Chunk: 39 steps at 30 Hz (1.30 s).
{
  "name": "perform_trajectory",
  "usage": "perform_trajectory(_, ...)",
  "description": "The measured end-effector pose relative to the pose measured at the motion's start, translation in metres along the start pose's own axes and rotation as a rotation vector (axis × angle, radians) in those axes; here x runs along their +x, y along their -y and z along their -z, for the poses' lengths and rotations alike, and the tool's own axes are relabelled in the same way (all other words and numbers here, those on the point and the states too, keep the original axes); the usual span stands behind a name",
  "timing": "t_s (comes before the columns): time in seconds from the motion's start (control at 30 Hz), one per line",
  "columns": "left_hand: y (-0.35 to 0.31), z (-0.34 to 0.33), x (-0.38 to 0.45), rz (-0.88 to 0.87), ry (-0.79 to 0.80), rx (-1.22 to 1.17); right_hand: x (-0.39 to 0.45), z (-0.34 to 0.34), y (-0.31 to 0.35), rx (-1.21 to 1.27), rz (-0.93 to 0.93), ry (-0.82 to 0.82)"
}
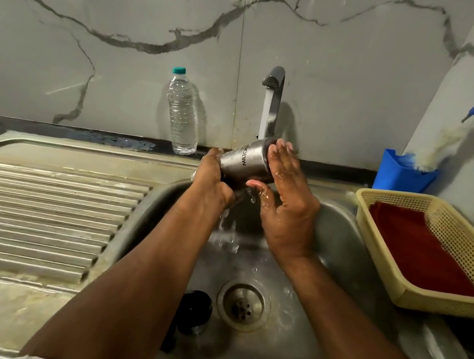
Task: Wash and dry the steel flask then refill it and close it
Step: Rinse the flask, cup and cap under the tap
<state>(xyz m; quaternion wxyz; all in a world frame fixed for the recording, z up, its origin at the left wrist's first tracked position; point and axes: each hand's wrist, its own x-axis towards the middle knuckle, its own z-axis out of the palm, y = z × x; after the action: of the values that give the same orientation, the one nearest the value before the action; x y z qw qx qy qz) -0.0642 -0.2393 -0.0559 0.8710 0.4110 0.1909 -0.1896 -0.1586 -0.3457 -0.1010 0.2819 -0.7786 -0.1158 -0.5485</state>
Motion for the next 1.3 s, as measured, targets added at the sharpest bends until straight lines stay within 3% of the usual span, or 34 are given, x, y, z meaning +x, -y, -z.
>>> perform_trajectory(0.1,-0.001,0.002,-0.003,-0.005,0.018,-0.025,0.003,0.002,0.001,0.025,-0.11,-0.05)
perform_trajectory(0.27,0.018,0.01,-0.002,0.079,0.019,-0.062,0.007,0.002,0.015,0.426,-0.513,0.143)
perform_trajectory(0.43,0.024,0.034,-0.009,0.113,0.028,0.286,0.005,-0.003,0.013,0.411,-0.567,0.11)
perform_trajectory(0.57,0.021,0.056,-0.011,-0.191,-0.06,0.738,0.009,-0.003,0.008,0.365,-0.548,0.097)
perform_trajectory(0.63,0.026,0.061,-0.012,-0.414,0.064,1.094,0.012,-0.003,0.006,0.36,-0.558,0.126)
perform_trajectory(0.7,0.035,0.064,-0.009,-0.56,0.138,1.294,0.013,-0.004,0.009,0.379,-0.571,0.156)
perform_trajectory(0.8,0.041,0.065,-0.004,-0.671,0.16,1.274,0.016,-0.006,0.013,0.431,-0.667,0.225)
perform_trajectory(0.93,0.045,0.064,0.003,-0.579,0.239,1.208,0.015,-0.006,0.008,0.464,-0.857,0.244)
perform_trajectory(1.2,0.05,0.064,0.006,-0.487,0.43,1.114,0.035,-0.008,0.008,0.397,-0.726,0.25)
perform_trajectory(1.3,0.049,0.067,0.007,-0.471,0.441,1.095,0.047,-0.012,0.002,0.131,-0.528,0.364)
